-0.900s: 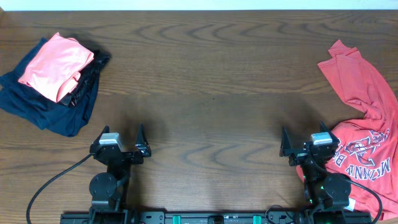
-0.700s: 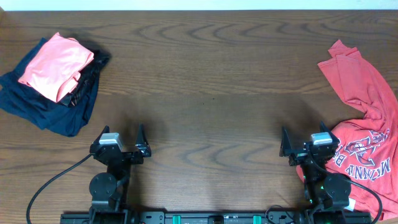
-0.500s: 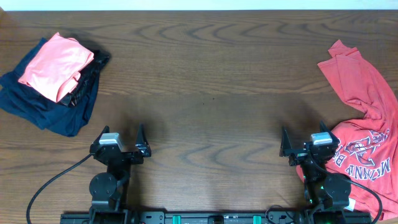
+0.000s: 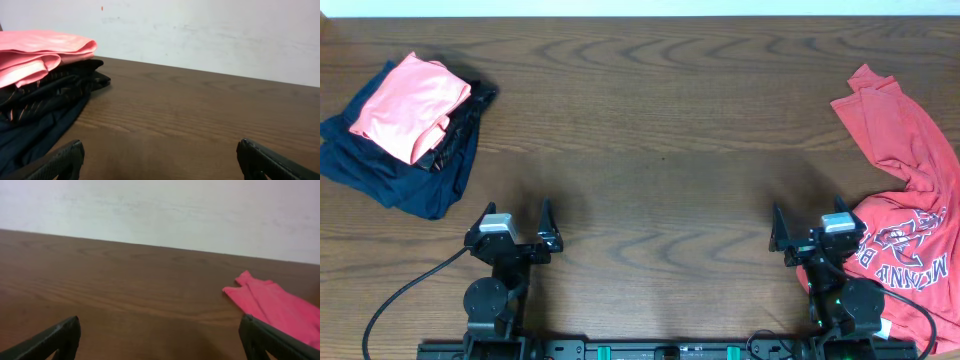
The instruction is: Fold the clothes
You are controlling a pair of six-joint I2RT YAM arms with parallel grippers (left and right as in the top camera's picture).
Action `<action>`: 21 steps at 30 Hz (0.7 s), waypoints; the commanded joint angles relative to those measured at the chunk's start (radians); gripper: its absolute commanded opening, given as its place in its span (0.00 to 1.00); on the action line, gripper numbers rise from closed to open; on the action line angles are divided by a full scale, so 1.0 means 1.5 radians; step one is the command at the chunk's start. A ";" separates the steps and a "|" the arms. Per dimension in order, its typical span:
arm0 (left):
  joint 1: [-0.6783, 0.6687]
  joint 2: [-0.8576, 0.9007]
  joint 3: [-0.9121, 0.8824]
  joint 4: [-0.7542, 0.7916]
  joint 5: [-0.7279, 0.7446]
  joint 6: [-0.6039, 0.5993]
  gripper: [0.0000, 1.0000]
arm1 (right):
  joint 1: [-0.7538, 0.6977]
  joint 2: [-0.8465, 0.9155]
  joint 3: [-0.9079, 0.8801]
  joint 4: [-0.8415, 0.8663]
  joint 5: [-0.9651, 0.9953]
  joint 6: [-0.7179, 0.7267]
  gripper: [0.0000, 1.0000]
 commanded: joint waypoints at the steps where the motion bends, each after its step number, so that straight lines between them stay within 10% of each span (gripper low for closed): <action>1: 0.003 -0.004 -0.011 -0.021 -0.006 0.006 0.98 | 0.001 -0.002 -0.001 -0.001 -0.003 0.060 0.99; 21: 0.003 -0.003 0.003 -0.028 -0.005 -0.046 0.98 | 0.001 -0.002 0.012 -0.022 -0.015 0.072 0.99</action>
